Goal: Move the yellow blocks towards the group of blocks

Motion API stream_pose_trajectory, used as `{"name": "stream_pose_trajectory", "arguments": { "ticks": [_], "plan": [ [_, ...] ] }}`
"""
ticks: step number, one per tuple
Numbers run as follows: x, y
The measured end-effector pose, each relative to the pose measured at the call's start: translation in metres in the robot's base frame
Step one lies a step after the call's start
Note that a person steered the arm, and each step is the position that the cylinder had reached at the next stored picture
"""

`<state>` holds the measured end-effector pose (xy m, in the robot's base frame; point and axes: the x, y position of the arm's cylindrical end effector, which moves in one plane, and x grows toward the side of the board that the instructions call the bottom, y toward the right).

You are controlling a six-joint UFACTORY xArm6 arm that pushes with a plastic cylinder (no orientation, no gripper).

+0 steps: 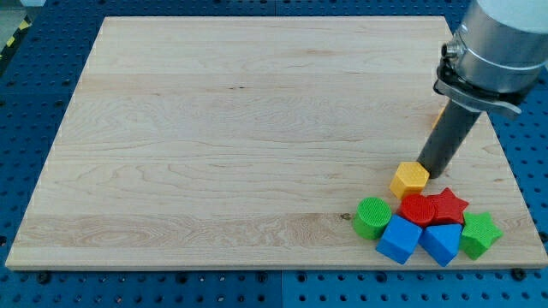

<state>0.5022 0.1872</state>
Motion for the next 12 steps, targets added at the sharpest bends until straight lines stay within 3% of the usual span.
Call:
{"name": "stream_pose_trajectory", "arguments": {
  "ticks": [1,2,3,5,6,8,10,12],
  "plan": [
    [-0.043,0.018],
    [-0.075,0.086],
    [-0.073,0.156],
    [-0.089,0.157],
    [-0.118,0.117],
    [-0.104,-0.015],
    [-0.103,-0.016],
    [-0.034,-0.053]
  ]
}}
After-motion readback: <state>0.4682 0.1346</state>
